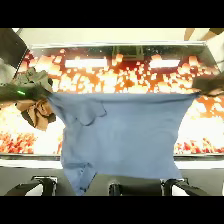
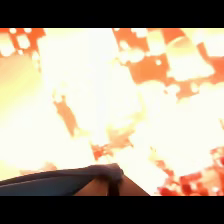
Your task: Fold the shirts.
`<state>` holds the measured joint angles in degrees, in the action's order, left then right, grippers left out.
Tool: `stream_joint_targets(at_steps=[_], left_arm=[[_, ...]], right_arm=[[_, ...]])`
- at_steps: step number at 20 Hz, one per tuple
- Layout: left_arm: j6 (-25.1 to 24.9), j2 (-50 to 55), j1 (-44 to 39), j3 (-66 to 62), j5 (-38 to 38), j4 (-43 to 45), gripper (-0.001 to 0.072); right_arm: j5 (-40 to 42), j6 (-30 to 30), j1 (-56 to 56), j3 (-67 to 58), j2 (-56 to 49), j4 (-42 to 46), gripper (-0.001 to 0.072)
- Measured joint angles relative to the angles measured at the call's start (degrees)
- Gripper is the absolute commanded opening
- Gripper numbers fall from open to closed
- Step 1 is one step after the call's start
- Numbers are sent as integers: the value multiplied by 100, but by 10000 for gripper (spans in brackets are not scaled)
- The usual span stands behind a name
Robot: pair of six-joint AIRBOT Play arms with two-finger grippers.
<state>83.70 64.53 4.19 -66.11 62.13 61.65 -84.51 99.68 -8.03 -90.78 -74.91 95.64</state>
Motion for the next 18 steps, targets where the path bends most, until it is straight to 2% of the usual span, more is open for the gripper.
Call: stream_joint_targets(at_steps=[4, 7, 10, 14, 18], left_arm=[[-160, 918, -376, 466, -1263, -61, 32], [-195, 1593, -439, -48, -1980, -190, 32], [-208, 2218, -461, -863, -2319, -256, 32], [13, 2769, -538, -1375, -2378, -291, 32], [42, 2855, -435, -1620, -1753, -313, 33]], right_arm=[[1554, 306, -4, 511, -901, -216, 46], [3123, 437, 0, 629, -1209, -328, 46], [4221, 634, 0, 678, -1401, -330, 45], [4109, 831, 0, 702, -1762, -326, 45], [3589, 859, 0, 638, -1777, -164, 45]])
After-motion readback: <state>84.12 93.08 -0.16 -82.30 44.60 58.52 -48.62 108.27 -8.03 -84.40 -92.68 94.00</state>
